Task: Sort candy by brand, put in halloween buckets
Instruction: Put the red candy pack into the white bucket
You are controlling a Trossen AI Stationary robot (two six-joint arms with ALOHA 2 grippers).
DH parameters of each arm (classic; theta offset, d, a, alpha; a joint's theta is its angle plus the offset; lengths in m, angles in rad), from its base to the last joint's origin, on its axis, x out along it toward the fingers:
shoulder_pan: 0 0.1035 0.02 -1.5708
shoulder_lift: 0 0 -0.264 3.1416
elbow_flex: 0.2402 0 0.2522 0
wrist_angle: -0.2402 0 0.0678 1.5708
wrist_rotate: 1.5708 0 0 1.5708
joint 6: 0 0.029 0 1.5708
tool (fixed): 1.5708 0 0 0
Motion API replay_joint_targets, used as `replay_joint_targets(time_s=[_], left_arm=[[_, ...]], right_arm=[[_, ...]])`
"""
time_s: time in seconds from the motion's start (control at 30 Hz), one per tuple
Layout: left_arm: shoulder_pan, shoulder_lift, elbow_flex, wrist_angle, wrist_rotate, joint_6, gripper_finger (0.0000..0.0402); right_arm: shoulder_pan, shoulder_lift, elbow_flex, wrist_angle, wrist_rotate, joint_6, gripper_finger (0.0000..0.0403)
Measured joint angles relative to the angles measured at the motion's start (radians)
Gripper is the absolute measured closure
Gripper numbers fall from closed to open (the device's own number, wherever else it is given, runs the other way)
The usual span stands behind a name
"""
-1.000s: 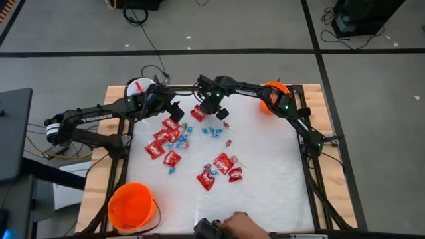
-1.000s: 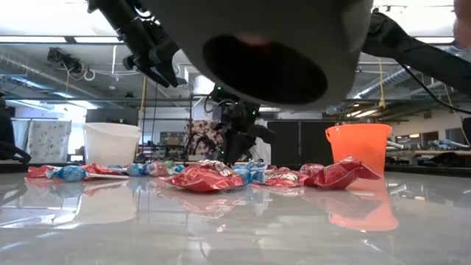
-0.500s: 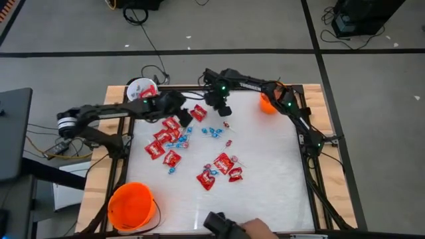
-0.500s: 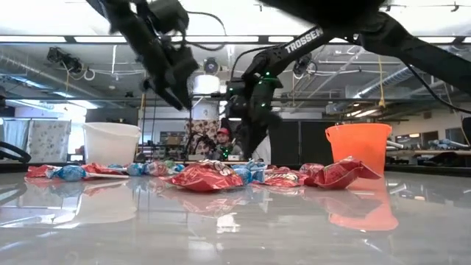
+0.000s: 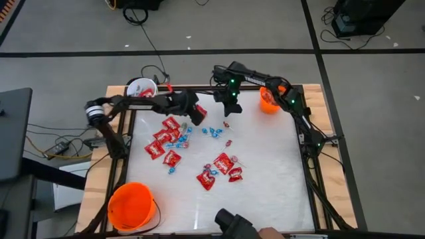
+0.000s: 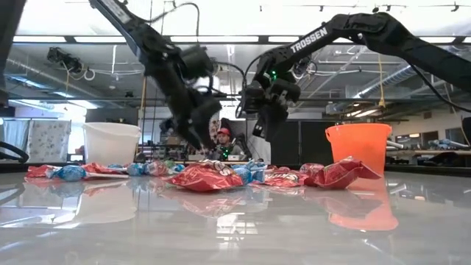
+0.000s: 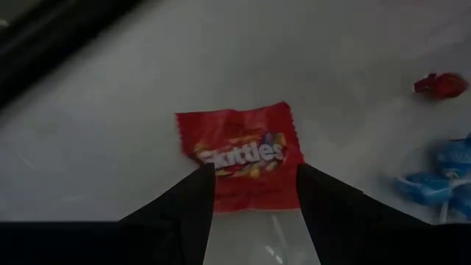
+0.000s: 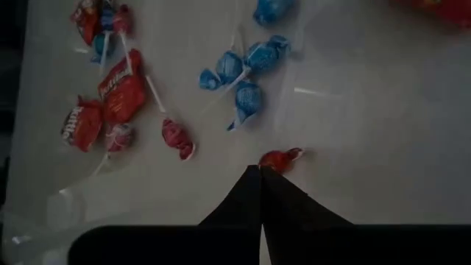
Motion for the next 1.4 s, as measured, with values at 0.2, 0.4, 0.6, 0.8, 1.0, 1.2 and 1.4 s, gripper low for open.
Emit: replay_joint_targets(time_s=[0.2, 0.4, 0.6, 0.8, 1.0, 1.2, 1.4], left_arm=[[0.005, 0.137, 0.083, -0.024, 0.016, 0.030, 0.0204], [0.012, 0.175, 0.097, -0.053, 0.016, 0.040, 0.0204], [0.011, 0.168, 0.094, -0.107, 0.060, 0.116, 0.0244], [0.005, 0.161, 0.100, -0.143, 0.125, 0.172, 0.0379], [-0.013, 0.164, 0.217, -0.339, 0.049, 0.224, 0.0368], [-0.036, 0.043, 0.292, -0.523, -0.120, 0.247, 0.0380], [-0.027, -0.194, 0.294, -0.620, -0.169, 0.222, 0.0379]], right_arm=[[0.015, -0.028, -0.002, 0.011, 0.094, 0.008, 0.0393], [0.025, -0.100, -0.001, 0.037, 0.191, 0.108, 0.0393], [0.040, -0.223, -0.004, 0.029, 0.414, 0.226, 0.0394], [0.066, -0.441, -0.041, 0.073, 0.492, 0.275, 0.0394], [0.104, -0.638, -0.132, 0.233, 0.448, 0.436, 0.0393], [0.187, -0.773, -0.371, 0.329, 0.512, 0.541, 0.0392], [0.254, -0.922, -0.709, 0.588, 0.452, 0.555, 0.0392]])
